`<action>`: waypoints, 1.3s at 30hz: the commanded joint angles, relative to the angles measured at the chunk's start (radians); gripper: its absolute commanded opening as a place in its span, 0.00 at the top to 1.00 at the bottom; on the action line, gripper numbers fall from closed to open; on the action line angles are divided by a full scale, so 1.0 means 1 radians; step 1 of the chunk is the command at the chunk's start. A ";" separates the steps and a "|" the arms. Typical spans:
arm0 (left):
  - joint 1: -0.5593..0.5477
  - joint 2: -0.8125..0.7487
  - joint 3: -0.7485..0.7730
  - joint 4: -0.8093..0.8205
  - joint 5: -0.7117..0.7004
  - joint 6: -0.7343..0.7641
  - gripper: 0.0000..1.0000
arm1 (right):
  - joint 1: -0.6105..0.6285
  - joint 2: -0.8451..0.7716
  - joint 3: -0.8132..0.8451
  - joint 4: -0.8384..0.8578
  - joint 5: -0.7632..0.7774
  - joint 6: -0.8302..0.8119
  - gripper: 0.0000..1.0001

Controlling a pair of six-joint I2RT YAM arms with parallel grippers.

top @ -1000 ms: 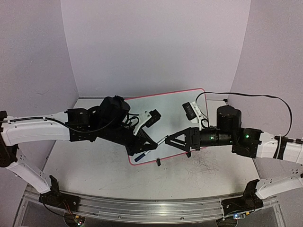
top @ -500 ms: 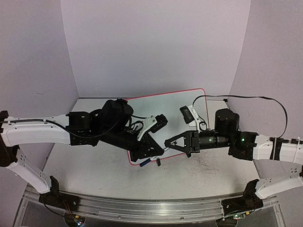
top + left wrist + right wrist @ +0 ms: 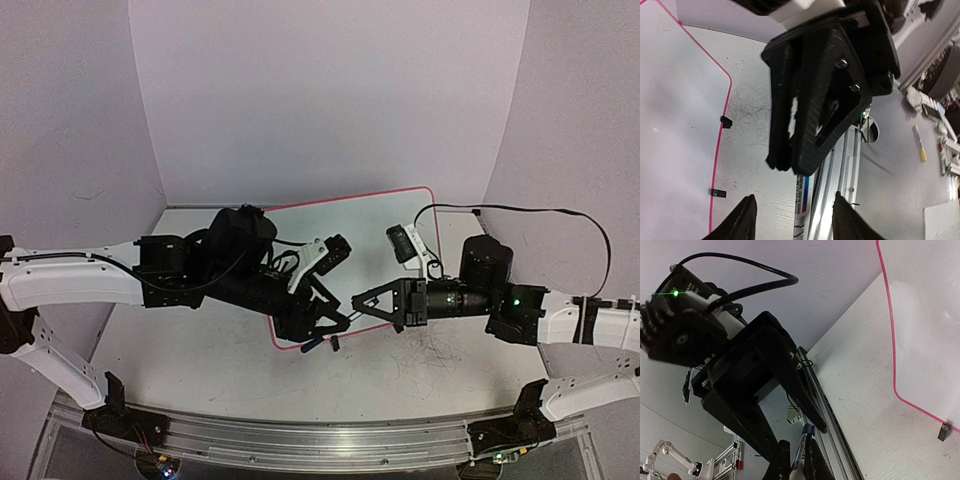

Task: Write a sentence on the whiteboard
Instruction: Pass from the left arm to the right, then open the pen cap from the whiteboard marker.

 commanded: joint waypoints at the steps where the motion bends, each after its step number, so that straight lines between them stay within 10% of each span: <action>1: 0.000 -0.092 -0.045 0.036 -0.009 -0.039 0.35 | 0.002 -0.071 0.001 0.040 0.058 -0.002 1.00; 29: 0.000 -0.095 -0.112 0.069 0.030 -0.046 0.41 | -0.003 -0.119 0.014 0.035 0.047 0.038 1.00; 39: 0.001 -0.090 -0.106 0.069 0.005 -0.028 0.61 | -0.002 -0.129 0.010 0.037 0.046 0.044 1.00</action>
